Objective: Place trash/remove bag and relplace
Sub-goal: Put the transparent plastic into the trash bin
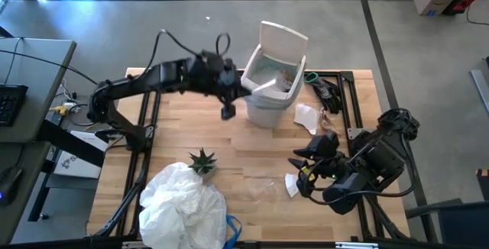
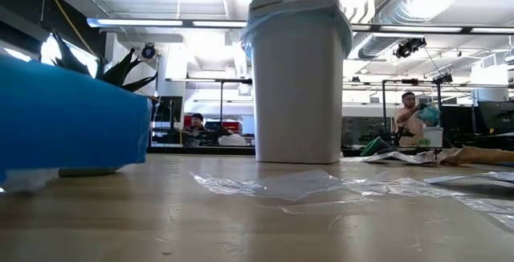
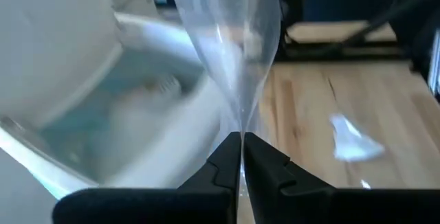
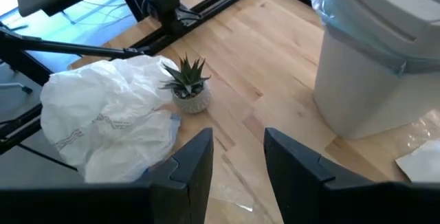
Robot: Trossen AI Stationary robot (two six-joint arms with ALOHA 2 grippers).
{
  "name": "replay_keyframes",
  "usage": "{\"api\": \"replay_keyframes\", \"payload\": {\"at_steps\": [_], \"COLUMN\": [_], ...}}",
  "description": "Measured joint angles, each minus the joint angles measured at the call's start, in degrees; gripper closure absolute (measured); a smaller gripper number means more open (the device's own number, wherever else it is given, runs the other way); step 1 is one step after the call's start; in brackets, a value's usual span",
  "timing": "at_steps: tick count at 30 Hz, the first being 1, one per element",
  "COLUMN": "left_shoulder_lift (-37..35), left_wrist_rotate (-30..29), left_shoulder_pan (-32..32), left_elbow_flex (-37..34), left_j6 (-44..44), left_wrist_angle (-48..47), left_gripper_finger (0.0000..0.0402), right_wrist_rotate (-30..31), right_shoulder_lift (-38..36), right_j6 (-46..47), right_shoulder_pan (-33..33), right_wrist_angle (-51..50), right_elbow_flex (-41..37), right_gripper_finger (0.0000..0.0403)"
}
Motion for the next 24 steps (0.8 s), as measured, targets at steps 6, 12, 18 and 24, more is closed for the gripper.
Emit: {"api": "replay_keyframes", "payload": {"at_steps": [6,12,18,24], "left_shoulder_lift": [5.7,14.5,19.2,18.2], "left_wrist_rotate": [4.9,6.9,6.7,6.3], "left_shoulder_pan": [6.4,11.4,12.9,12.3], "left_elbow_flex": [8.9,15.5,18.9,18.9], "left_j6": [0.8,0.8,0.4,1.3], "left_wrist_angle": [1.9,-5.2,-12.0,-10.5], "left_gripper_finger": [0.0401,0.0401,0.0390,0.0336], "right_wrist_rotate": [-0.1,-2.1,-2.5,-1.8], "right_shoulder_lift": [2.1,5.1,6.4,6.4], "right_j6": [0.7,1.5,2.5,2.4], "right_shoulder_pan": [-0.2,-0.2,-0.2,-0.2], "right_wrist_angle": [0.0,0.0,0.0,0.0], "right_elbow_flex": [0.0,0.0,0.0,0.0], "right_gripper_finger": [0.0284,0.0284,0.0284,0.0284]}}
